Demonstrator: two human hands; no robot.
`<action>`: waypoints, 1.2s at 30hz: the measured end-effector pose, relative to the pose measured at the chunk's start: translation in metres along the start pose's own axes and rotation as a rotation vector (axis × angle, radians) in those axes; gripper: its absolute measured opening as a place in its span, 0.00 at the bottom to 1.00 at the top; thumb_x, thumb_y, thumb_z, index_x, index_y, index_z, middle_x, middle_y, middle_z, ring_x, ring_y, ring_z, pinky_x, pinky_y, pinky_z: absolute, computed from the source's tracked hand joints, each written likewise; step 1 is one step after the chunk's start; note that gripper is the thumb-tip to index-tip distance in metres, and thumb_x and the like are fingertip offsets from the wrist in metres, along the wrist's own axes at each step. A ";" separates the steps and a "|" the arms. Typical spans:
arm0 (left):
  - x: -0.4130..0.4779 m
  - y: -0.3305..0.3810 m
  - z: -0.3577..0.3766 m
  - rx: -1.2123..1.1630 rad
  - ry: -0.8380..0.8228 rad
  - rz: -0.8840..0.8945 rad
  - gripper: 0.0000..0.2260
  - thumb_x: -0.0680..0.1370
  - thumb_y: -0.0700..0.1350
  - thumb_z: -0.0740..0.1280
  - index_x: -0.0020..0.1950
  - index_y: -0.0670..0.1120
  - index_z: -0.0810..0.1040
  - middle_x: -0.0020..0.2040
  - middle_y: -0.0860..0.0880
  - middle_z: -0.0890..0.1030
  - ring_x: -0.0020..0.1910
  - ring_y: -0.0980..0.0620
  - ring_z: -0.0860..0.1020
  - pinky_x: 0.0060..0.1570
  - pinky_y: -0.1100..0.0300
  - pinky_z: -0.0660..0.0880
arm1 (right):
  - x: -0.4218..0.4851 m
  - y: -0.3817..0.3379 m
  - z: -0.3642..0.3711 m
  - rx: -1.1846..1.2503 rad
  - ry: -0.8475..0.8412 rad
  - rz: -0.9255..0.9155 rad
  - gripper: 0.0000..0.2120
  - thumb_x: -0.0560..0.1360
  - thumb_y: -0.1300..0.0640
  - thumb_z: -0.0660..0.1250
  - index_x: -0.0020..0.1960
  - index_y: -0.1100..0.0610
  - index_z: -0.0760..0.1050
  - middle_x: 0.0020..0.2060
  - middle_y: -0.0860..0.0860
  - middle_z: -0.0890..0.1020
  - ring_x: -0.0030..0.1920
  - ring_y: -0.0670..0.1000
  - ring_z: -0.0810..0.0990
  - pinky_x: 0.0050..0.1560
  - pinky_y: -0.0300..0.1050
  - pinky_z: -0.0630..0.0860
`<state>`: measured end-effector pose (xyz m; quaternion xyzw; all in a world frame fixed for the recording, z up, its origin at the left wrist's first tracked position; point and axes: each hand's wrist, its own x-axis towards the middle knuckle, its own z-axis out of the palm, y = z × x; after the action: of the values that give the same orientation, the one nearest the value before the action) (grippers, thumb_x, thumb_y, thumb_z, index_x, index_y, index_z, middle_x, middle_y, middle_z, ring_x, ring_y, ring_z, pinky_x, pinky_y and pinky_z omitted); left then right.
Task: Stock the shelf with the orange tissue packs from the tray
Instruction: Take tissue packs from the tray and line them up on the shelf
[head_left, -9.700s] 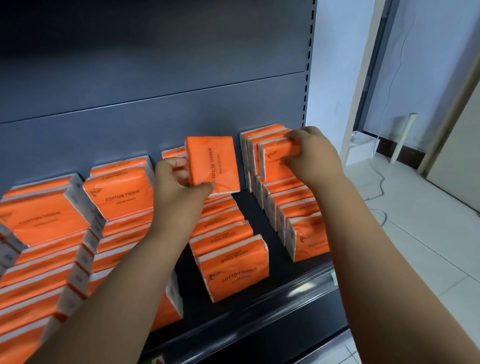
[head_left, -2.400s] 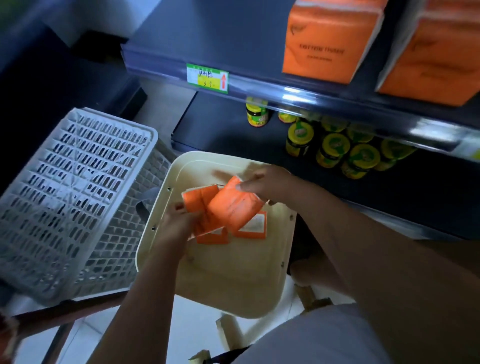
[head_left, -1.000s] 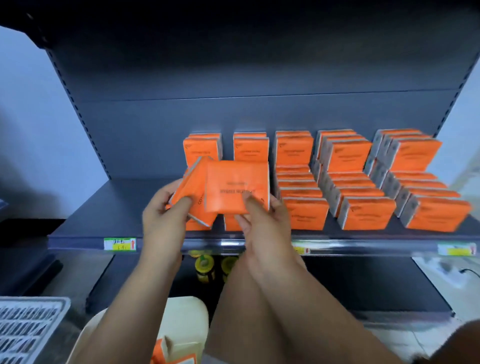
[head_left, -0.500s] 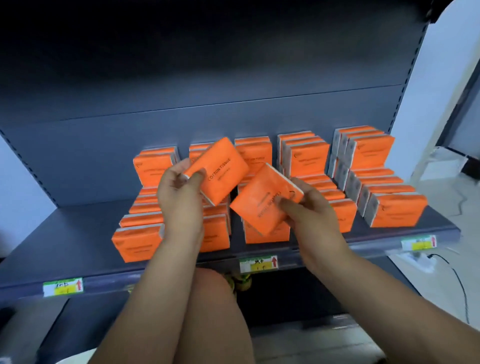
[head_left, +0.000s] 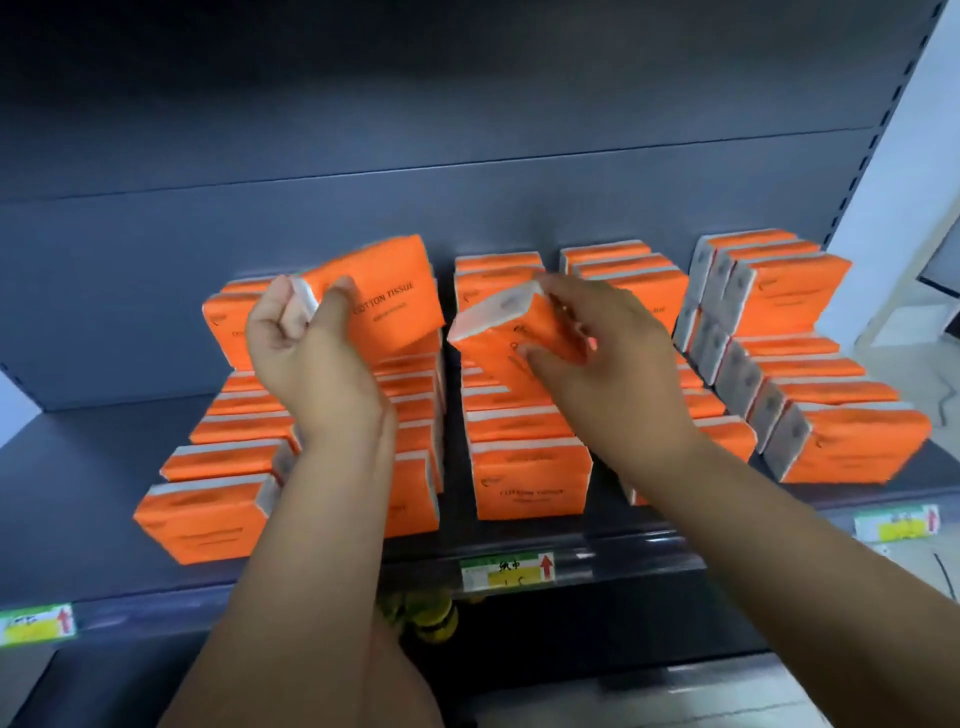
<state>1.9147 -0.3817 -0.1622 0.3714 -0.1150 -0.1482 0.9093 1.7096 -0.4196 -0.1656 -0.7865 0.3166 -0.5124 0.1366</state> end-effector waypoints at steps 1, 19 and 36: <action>0.006 0.002 -0.005 0.005 -0.044 -0.007 0.22 0.68 0.41 0.79 0.60 0.50 0.79 0.53 0.53 0.85 0.64 0.42 0.82 0.67 0.32 0.74 | 0.007 0.009 0.008 -0.097 -0.015 -0.108 0.26 0.69 0.63 0.77 0.67 0.58 0.80 0.56 0.52 0.84 0.58 0.50 0.77 0.62 0.38 0.69; 0.043 0.021 -0.025 0.089 -0.158 -0.142 0.19 0.77 0.39 0.73 0.68 0.44 0.78 0.56 0.45 0.85 0.53 0.48 0.86 0.48 0.39 0.84 | 0.068 0.068 0.070 -0.556 -0.275 -0.443 0.25 0.67 0.66 0.74 0.64 0.57 0.81 0.56 0.57 0.83 0.55 0.63 0.81 0.47 0.46 0.65; 0.042 0.014 -0.038 0.072 -0.177 -0.244 0.13 0.74 0.39 0.76 0.57 0.51 0.83 0.62 0.40 0.84 0.61 0.39 0.84 0.59 0.27 0.76 | 0.068 0.071 0.091 -0.671 -0.143 -0.355 0.24 0.68 0.65 0.73 0.63 0.53 0.82 0.59 0.53 0.82 0.60 0.61 0.78 0.56 0.55 0.73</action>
<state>1.9689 -0.3625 -0.1748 0.4006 -0.1541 -0.2856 0.8569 1.7837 -0.5272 -0.1949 -0.8637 0.3152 -0.3399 -0.1978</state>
